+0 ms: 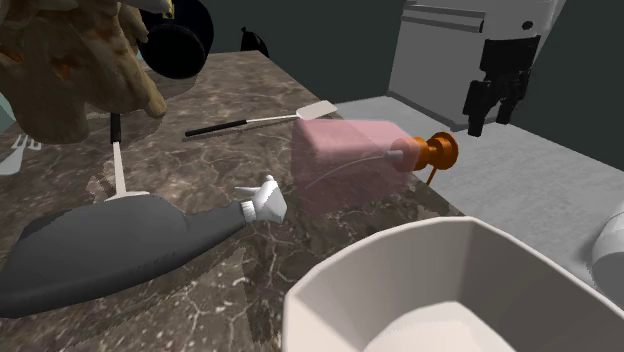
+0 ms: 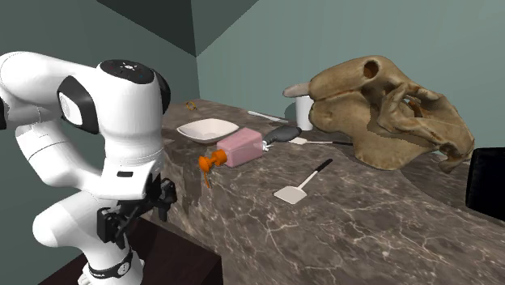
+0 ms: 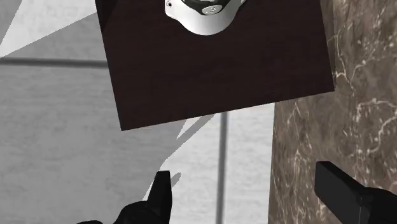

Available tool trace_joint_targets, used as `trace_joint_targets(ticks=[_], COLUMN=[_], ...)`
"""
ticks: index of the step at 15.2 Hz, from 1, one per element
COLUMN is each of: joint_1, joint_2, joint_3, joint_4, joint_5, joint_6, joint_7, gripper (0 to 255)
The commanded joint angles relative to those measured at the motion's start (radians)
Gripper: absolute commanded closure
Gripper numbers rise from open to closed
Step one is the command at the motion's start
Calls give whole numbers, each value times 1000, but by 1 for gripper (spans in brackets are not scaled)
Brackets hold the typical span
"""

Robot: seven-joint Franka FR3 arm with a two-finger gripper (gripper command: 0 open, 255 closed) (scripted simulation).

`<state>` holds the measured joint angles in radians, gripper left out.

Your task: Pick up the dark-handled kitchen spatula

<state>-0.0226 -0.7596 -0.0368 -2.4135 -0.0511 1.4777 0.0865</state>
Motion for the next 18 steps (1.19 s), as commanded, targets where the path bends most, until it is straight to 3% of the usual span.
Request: trace_joint_targets(ticks=[1,9,18], joint_1=[0,109,210], joint_2=[0,271,531], joint_3=[0,-4,27], joint_4=[0,195,454], joint_5=[0,13,45], joint_6=[0,122,176], joint_7=[0,-209,-436], gripper=[0,0,0])
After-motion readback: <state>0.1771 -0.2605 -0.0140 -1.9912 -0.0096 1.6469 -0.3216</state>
